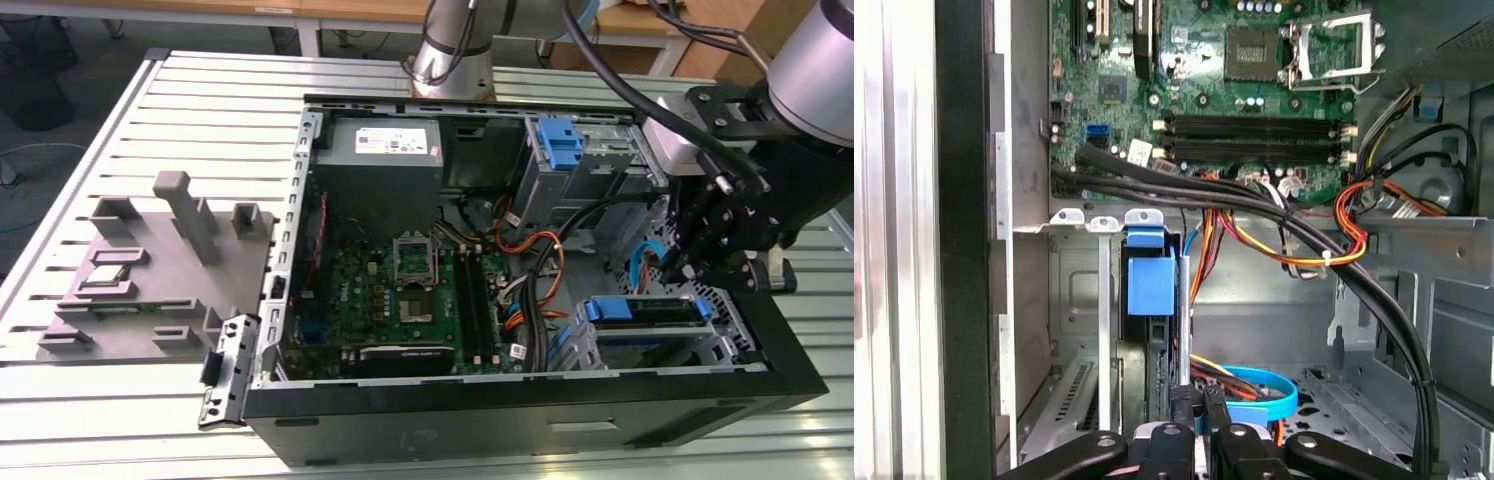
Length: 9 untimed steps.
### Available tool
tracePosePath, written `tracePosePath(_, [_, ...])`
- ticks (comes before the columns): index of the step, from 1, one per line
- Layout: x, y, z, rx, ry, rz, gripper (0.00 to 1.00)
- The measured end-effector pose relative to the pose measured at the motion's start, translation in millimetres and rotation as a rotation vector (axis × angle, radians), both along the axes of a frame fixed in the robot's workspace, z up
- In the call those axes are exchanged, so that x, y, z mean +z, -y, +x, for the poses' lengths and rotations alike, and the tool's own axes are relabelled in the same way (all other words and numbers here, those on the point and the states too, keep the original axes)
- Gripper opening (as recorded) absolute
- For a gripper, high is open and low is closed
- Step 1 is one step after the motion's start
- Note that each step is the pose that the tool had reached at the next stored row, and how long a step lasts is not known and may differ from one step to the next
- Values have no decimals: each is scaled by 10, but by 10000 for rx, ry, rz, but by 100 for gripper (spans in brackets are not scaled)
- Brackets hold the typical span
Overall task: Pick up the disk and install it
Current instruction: 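Insert the first disk wire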
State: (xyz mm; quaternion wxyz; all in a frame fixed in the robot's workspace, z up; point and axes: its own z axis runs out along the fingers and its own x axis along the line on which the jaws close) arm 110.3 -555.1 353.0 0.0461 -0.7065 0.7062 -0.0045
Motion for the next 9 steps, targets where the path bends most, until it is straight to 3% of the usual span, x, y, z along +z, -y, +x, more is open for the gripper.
tracePosePath(2, [-2, 1, -13, 15, 142, -17, 16])
tracePosePath(3, [-3, 2, -21, 20, 175, -33, 16])
tracePosePath(9, [-12, 35, -57, 28, 203, -56, 16])
